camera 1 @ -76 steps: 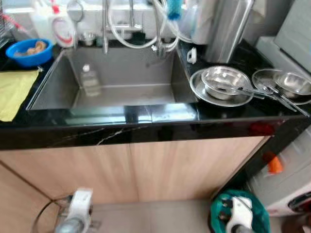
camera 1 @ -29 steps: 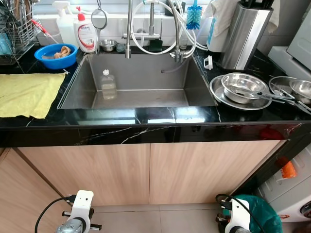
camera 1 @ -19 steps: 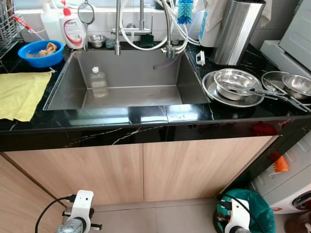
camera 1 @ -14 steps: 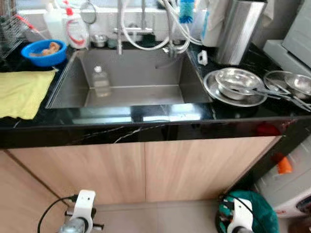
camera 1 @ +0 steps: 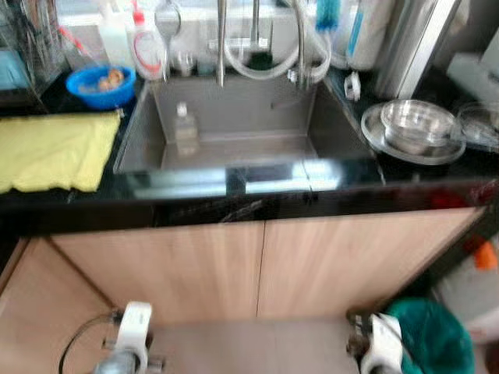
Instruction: Kitchen organization
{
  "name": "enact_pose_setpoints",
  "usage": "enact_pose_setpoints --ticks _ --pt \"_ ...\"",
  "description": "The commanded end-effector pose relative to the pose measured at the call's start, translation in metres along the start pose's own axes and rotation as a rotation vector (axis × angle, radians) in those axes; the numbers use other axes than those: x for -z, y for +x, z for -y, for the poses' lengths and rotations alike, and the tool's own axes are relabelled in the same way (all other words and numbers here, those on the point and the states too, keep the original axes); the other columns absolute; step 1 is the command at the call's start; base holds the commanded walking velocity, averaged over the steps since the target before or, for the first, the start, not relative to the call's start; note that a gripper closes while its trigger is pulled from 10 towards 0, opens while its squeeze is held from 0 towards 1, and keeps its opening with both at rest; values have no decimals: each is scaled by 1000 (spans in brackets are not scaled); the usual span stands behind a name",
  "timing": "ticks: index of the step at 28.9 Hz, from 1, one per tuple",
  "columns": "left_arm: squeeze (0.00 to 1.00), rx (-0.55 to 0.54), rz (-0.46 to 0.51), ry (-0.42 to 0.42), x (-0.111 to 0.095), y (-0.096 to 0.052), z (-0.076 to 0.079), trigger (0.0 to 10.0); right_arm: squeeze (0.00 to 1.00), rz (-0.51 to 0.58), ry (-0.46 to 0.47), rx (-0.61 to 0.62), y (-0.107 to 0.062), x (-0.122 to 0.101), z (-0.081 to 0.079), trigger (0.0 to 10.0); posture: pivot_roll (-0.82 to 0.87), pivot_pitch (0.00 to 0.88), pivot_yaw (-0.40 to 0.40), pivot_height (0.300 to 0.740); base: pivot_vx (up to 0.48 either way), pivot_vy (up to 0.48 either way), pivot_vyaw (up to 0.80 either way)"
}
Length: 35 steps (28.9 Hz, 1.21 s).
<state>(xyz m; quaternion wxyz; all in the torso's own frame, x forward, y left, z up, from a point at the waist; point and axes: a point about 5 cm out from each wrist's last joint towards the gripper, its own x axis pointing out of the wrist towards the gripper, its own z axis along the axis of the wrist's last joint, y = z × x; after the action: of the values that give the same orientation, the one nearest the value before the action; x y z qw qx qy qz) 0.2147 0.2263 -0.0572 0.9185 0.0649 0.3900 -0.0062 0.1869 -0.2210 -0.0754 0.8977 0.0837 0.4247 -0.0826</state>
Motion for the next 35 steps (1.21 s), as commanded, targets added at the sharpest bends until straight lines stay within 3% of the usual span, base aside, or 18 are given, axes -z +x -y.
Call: enact_pose_setpoints --ticks 1,35 --pt "0 -7 -4 -5 3 -1 -3 10000 0 7 9 -1 0 -1 -1 10000 31 0 0 740 0 0 0" --pt "0 -13 -17 7 3 -1 -2 10000 0 10 14 3 0 1 -1 10000 31 0 0 740 0 0 0"
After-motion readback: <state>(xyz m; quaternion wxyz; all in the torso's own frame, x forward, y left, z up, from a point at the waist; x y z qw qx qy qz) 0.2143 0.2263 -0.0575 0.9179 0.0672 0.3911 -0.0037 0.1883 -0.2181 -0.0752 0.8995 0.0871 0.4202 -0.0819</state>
